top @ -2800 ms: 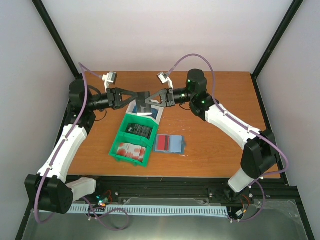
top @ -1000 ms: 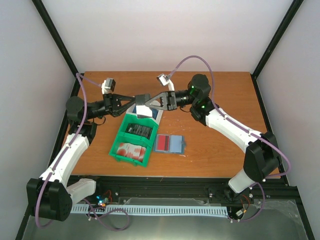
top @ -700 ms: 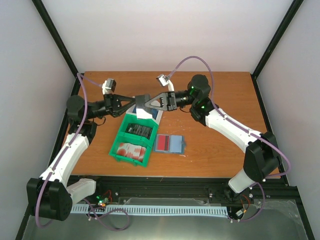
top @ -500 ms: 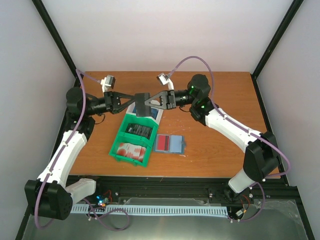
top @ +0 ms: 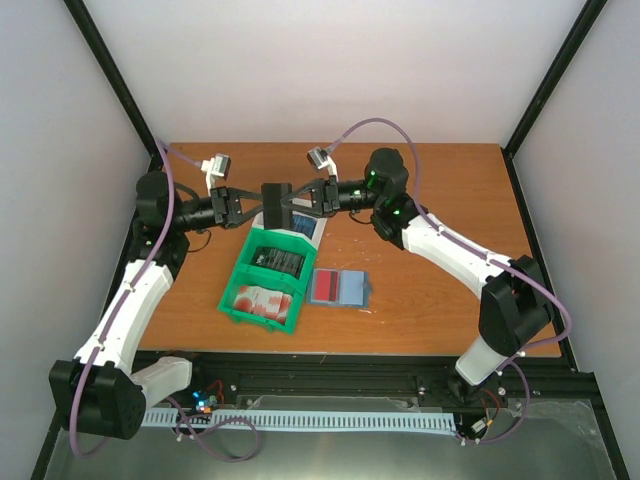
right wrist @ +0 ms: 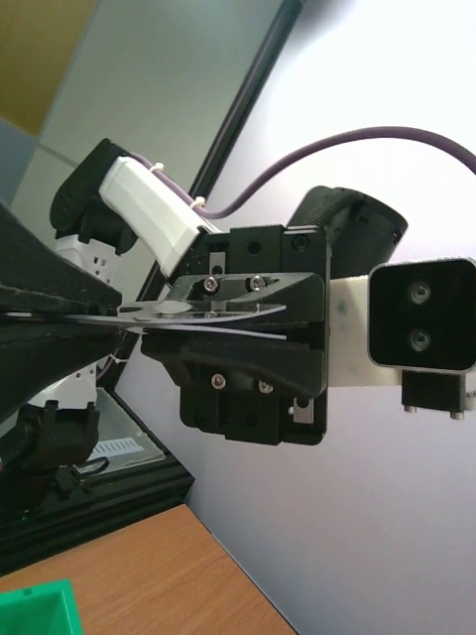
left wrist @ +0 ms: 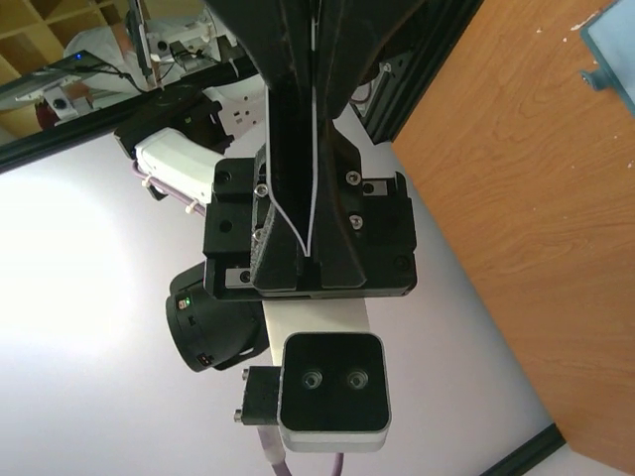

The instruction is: Put the credit cards into the card holder

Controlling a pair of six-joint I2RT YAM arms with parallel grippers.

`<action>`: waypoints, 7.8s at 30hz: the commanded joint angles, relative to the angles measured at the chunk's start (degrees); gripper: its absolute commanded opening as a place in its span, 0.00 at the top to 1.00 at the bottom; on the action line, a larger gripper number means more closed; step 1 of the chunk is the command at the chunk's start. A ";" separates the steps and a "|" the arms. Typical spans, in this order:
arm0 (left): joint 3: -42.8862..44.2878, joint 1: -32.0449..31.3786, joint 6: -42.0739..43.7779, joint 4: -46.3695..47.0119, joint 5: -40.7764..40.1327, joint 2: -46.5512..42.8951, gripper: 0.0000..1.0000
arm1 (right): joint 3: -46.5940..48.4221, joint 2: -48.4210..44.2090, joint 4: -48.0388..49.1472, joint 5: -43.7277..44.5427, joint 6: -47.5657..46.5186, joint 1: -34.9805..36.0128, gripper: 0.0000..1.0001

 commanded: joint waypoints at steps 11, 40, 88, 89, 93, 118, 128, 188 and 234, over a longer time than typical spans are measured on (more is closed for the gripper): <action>4.88 4.06 0.66 -8.63 -0.14 0.11 0.99 | -8.64 -1.32 10.92 10.50 9.04 -4.32 0.97; 11.55 -2.57 36.95 -57.33 -42.96 9.18 0.99 | -9.83 -5.97 -32.78 27.85 -17.73 -8.20 0.97; -0.48 -26.53 15.55 -12.92 -38.22 28.59 0.99 | -14.12 -6.99 -71.28 33.54 -38.38 -8.13 0.97; -0.29 -26.93 15.05 -12.62 -38.63 29.44 0.99 | -13.01 -6.09 -72.67 34.63 -39.05 -8.17 0.97; 0.68 -28.78 12.67 -12.83 -41.62 32.71 0.99 | -11.31 -4.23 -76.39 39.45 -39.97 -8.14 0.97; -5.64 -32.07 13.66 -14.65 -51.03 30.06 0.99 | -15.07 1.01 -71.47 45.57 -40.43 -8.15 0.97; -2.15 -31.91 18.90 -30.02 -64.85 28.94 1.00 | -15.25 1.29 -70.97 45.17 -39.73 -8.04 0.97; -5.30 -33.05 11.63 -9.87 -47.11 35.70 0.99 | -15.08 1.12 -70.82 46.01 -39.63 -8.04 0.97; -11.30 -34.98 -5.00 -1.62 -46.08 36.85 0.97 | -18.49 0.50 -67.67 44.09 -39.74 -8.04 0.97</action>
